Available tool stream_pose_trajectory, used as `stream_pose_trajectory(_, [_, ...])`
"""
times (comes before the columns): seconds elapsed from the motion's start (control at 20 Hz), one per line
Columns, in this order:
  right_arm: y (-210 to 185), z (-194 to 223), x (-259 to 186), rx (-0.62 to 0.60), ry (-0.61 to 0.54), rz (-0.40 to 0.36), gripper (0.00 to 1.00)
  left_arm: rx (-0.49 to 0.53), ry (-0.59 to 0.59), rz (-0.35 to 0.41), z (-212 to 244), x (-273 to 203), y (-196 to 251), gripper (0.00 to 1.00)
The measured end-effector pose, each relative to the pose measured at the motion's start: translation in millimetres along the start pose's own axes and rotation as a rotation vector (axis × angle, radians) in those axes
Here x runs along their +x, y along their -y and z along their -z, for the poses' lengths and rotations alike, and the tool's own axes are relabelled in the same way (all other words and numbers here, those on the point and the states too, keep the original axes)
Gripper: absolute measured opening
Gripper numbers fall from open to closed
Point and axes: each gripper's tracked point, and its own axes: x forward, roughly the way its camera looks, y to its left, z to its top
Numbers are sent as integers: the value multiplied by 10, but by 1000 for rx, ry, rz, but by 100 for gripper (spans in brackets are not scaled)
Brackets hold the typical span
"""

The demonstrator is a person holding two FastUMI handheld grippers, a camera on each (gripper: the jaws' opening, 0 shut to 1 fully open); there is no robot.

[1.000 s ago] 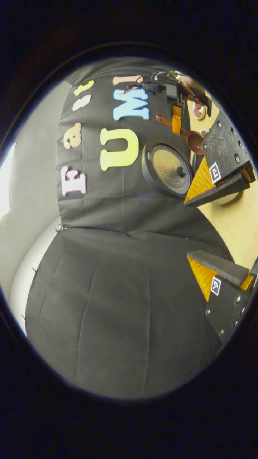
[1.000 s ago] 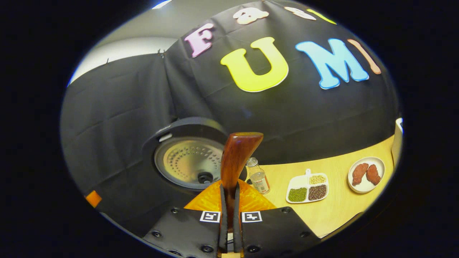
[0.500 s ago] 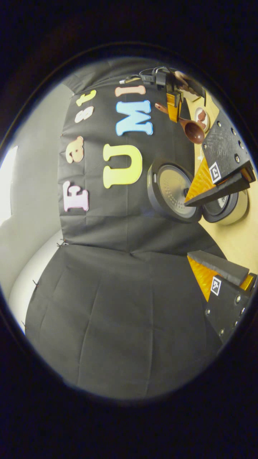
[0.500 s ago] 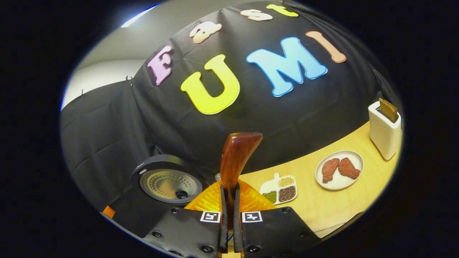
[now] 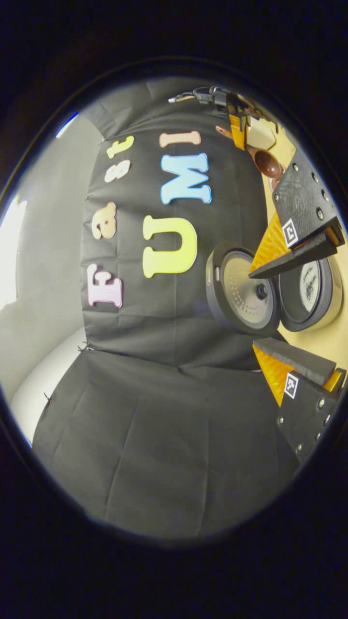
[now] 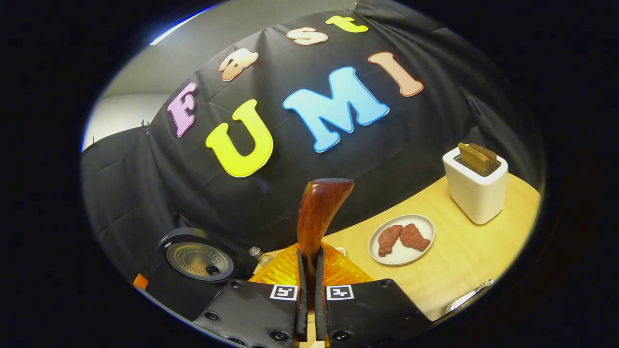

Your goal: Close the left gripper, press the button to open the rice cooker; take a wooden spoon from the chopstick holder with the right hand, scoop a spoonful of rice and pour it into the rice cooker, then put the wooden spoon back into the chopstick holder.

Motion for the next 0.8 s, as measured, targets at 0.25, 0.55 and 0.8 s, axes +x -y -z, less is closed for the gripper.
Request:
stream_pose_trajectory(0.25, [455,-255,-248,0,39,82,8,-4,5,52,0,54,310,78])
stream_pose_trajectory(0.55, [954,-435,-584,-2,79,167,8,-3,13,102,-47,87,621,78])
stream_pose_trajectory(0.8, [1343,-483,-872,2,101,243,8,-1,20,145,-73,126,879,77])
